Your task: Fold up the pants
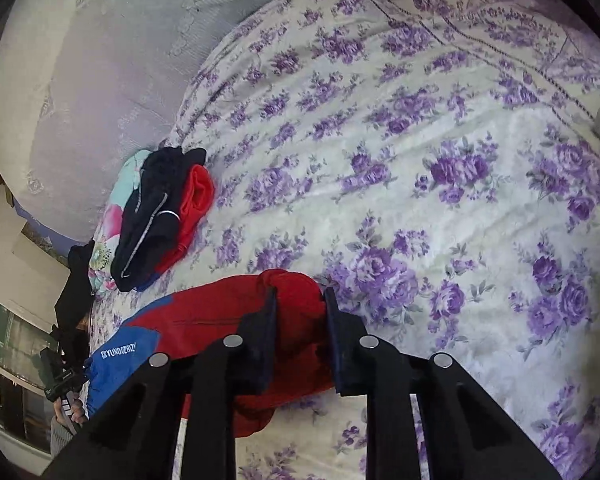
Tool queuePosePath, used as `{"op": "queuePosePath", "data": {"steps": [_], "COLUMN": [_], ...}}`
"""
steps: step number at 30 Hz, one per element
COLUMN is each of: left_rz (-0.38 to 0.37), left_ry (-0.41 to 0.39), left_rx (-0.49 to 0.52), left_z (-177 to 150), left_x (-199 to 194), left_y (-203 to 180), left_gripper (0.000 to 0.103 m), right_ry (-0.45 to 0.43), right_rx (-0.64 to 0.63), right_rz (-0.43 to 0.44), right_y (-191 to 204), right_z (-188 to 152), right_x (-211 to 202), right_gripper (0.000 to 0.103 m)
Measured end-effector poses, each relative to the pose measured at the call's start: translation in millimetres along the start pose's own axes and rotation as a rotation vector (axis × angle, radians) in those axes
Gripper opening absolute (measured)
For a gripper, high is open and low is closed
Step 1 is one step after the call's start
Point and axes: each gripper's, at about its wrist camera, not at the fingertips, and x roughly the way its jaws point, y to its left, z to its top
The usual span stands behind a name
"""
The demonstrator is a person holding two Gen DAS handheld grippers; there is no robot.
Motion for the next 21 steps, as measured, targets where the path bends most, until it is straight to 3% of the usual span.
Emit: {"op": "queuePosePath", "data": {"steps": [5,9,21], "left_rz": [-0.062,-0.124,-0.205], "left_ry": [-0.079,-0.1,-0.127], "left_rx": [0.024,0.031,0.08], "left_z": [-1.4,-14.7,-114.7], "left_x": [-38.4,-64.5,-121.9], "left_y": [-10.5,-11.6,-3.3], "left_gripper": [0.029,0.015,0.014], "right_ry": [-0.054,-0.087,-0.21], "right_rx": [-0.065,-0.07,-0.159], "right_rz": [0.027,0.027,0.041], "right_y": [19.4,10.9,-20.0], "right_z": [-2.4,-22.0,-142.8], "right_x": [-42.8,-76.6,-178.6], "right_gripper": [0.022,0.022,0.021]}}
